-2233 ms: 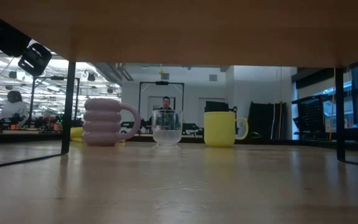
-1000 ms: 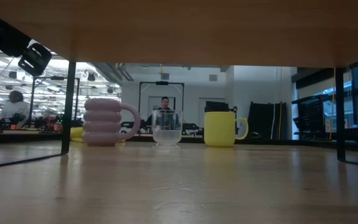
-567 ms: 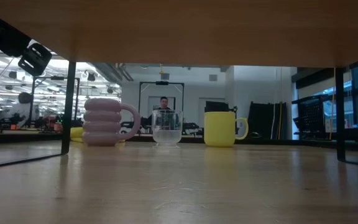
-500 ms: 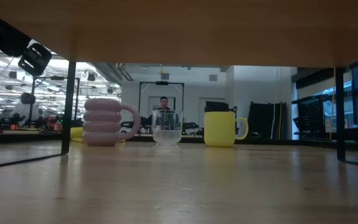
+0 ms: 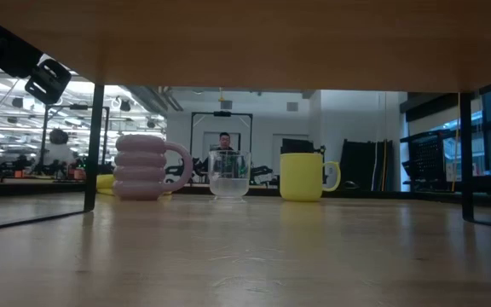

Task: Stack small to large cups/mugs on shelf
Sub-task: Put the purple mug on the shelf

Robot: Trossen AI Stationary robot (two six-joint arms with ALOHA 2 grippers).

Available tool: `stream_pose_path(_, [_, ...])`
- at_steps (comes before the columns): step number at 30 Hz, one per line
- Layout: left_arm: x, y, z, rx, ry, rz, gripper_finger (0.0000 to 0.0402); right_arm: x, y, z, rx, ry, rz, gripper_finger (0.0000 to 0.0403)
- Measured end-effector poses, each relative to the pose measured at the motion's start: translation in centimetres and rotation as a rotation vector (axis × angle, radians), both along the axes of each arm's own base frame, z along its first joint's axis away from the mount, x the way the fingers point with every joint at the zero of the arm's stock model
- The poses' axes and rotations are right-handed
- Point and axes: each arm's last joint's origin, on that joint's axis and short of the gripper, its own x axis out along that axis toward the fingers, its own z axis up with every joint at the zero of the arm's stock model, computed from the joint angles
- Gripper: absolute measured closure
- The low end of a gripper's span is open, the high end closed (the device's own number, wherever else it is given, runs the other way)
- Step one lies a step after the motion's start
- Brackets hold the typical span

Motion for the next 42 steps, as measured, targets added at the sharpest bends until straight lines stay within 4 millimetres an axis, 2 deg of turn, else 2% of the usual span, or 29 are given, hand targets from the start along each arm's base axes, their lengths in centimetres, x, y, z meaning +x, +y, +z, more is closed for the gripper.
stream_pose_path(5, [0.0,0.0,0.0,0.000,0.001,0.000,0.0354,0.9,-2.0,0.3,0.006,-0.054,-0.027,0.0349])
stream_pose_path(11, [0.0,0.0,0.0,0.000,0.001,0.000,0.0354,2.0,-2.9,0.8,0.083,-0.156,-0.001,0.0349])
stream_pose_path(18, [0.0,0.0,0.0,0.000,0.000,0.000,0.0354,7.0,-1.6,0.1,0.223,-0.325,0.188,0.0349])
stream_pose_path(22, [0.0,0.0,0.0,0.000,0.000,0.000,0.0354,8.4,-1.9,-0.6,0.261,-0.328,0.223,0.0349])
stream_pose_path(26, [0.0,0.0,0.0,0.000,0.001,0.000,0.0354,8.6,-2.1,-0.6,0.270,-0.346,0.258,0.0350])
stream_pose_path(32, [0.0,0.0,0.0,0.000,0.000,0.000,0.0354,8.2,-2.4,1.2,0.242,-0.482,0.292,0.0350])
stream_pose_path(37, [0.0,0.0,0.0,-0.001,-0.001,0.003,0.0354,7.6,-3.5,1.5,0.238,-0.478,0.261,0.0350])
stream_pose_path(42, [0.1,0.5,0.8,-0.061,-0.062,0.181,0.0354,6.9,-5.0,2.0,0.240,-0.488,0.263,0.0350])
